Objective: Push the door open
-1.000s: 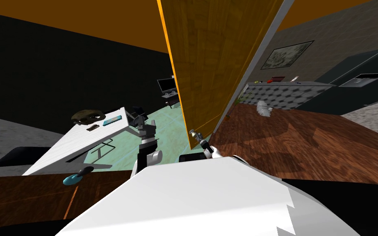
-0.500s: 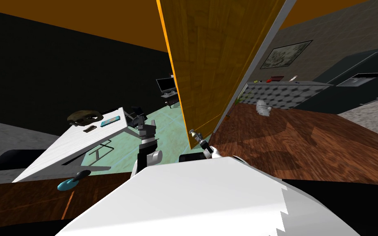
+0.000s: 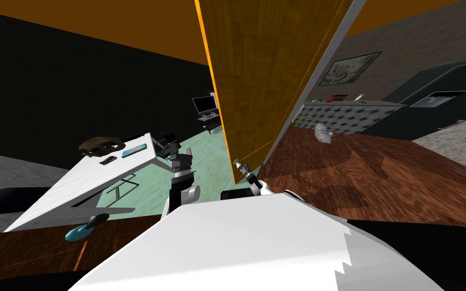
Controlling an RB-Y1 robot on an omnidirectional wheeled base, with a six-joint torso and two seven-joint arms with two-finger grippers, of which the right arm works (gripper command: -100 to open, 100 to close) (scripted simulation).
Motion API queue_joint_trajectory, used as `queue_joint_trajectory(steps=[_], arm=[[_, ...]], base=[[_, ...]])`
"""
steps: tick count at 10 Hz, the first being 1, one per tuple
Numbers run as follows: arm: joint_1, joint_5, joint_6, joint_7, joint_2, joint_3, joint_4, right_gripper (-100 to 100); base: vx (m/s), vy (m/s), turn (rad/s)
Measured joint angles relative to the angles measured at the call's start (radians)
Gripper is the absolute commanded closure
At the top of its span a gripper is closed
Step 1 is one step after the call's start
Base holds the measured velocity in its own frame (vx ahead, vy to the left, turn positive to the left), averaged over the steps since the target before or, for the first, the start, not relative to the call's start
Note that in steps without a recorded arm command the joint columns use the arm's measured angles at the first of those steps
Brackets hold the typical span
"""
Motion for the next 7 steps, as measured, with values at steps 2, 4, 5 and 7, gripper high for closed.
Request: queue_joint_trajectory(steps=[2, 4, 5, 7], arm=[[-0.004, -0.001, -0.002, 0.001, 0.004, -0.002, 0.008, 100], [0.044, -0.003, 0.040, -0.018, -0.022, 0.010, -0.085, 100], [0.025, -0.009, 0.035, -0.036, -0.015, 0.011, -0.063, 100], [0.002, -0.012, 0.011, -0.045, -0.002, 0.009, -0.015, -100]], base=[[-0.001, 0.000, 0.008], [0.012, 0.021, -0.041], [0.004, 0.011, 0.001], [-0.005, -0.028, 0.005]])
